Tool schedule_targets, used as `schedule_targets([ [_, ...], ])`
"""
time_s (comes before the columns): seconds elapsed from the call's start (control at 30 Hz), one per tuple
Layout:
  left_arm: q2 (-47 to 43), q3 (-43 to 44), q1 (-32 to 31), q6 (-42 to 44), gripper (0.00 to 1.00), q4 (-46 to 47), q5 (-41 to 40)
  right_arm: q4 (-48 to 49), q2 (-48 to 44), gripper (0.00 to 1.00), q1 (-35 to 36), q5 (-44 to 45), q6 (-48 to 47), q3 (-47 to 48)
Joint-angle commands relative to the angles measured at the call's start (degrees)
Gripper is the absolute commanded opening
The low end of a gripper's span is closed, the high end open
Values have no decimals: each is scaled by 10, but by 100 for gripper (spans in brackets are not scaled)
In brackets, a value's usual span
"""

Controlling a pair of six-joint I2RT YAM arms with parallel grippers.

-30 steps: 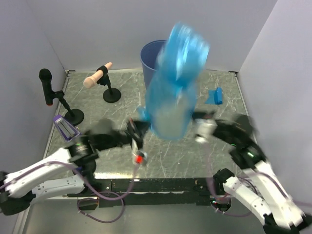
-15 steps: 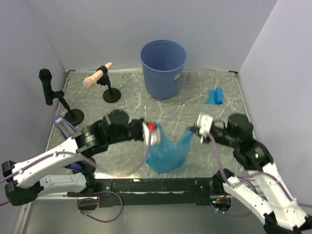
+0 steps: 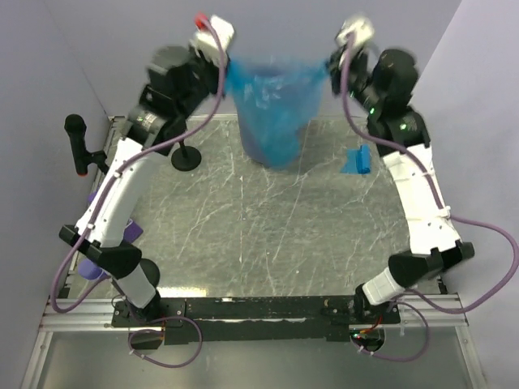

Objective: Put the trash bags into the trash bin

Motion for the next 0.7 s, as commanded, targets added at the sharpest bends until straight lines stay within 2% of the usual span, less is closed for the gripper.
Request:
schedule_targets([
  [0.0, -45, 99, -14, 71, 1, 270, 47, 233, -37, 0, 22, -94, -42, 142],
  [0.07, -106, -13, -32, 132, 1, 481, 137, 385, -97, 0, 74, -142, -134, 61],
  [0.1, -125, -53, -60, 192, 1, 557, 177, 420, -122, 0, 98, -172, -195, 24],
  [0.17, -157, -117, -149, 367, 1, 569, 211, 436, -180, 0, 144, -217, -312, -66],
  [0.2, -190, -187, -182, 445, 1, 542, 226, 442, -214, 0, 163, -223, -352, -137],
  [0.27, -281, -392, -213, 536, 1, 498, 256, 410, -287, 0, 173, -219, -422, -298],
  [0.3, -327, -489, -214, 614, 1, 415, 281, 346, -325, 0, 173, -207, -466, -392],
  [0.33, -376, -595, -214, 727, 1, 303, 282, 206, -352, 0, 173, -190, -520, -504],
  [0.37, -415, -683, -213, 875, 1, 141, 243, 103, -364, 0, 173, -163, -600, -551],
  [0.4, -450, -772, -211, 981, 1, 46, 182, -144, -359, 0, 175, -147, -673, -586],
  [0.43, -481, -837, -211, 995, 1, -10, 164, -259, -359, 0, 175, -156, -687, -612],
  [0.5, -532, -875, -212, 922, 1, -42, 229, -316, -409, 0, 190, -193, -624, -656],
  [0.57, -563, -880, -216, 890, 1, -41, 283, -283, -480, 0, 218, -217, -537, -674],
  [0.67, -584, -867, -225, 839, 1, -4, 312, -229, -540, 0, 247, -227, -448, -664],
])
